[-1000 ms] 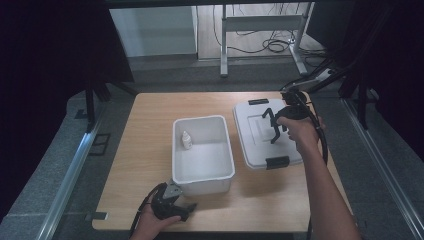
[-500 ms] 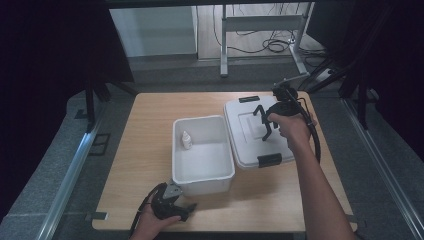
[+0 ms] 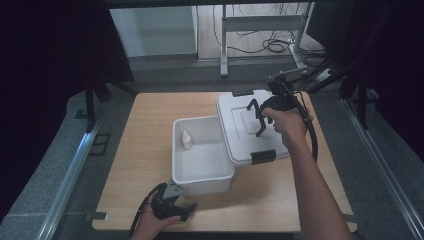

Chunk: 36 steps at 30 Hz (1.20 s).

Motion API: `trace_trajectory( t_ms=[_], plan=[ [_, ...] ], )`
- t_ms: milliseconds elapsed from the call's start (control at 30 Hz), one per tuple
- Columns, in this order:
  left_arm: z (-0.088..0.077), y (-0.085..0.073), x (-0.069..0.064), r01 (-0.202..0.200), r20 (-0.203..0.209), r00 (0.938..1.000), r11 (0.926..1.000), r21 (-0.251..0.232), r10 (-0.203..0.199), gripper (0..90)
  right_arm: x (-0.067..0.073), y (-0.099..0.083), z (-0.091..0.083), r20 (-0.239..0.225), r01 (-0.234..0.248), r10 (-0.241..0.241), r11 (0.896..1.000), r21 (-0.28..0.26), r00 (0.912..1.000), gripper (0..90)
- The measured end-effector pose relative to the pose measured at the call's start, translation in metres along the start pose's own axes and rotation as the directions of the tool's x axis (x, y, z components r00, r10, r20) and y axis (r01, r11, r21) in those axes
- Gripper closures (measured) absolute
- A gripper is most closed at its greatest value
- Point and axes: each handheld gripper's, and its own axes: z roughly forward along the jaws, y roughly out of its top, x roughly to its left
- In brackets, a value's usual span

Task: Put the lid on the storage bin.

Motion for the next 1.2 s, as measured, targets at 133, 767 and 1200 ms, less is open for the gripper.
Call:
trace_trajectory(
  t_ms=[133, 767, 1200],
  plan=[
    [0.000, 0.000, 0.000, 0.000, 0.000, 1.0000, 1.0000, 0.000, 0.000, 11.1, 0.002, -0.001, -0.002, -0.004, -0.010, 0.010, 1.000, -0.001, 0.9999, 85.4],
    [0.000, 0.000, 0.000, 0.000, -0.001, 1.0000, 1.0000, 0.000, 0.000, 11.1, 0.043, -0.007, 0.011, -0.029, -0.022, 0.023, 0.999, 0.039, 0.9993, 85.4],
    [0.000, 0.000, 0.000, 0.000, -0.001, 1.0000, 1.0000, 0.001, 0.000, 11.1, 0.074, -0.016, 0.022, -0.050, -0.042, 0.044, 0.998, 0.044, 0.9978, 85.4]
  ],
)
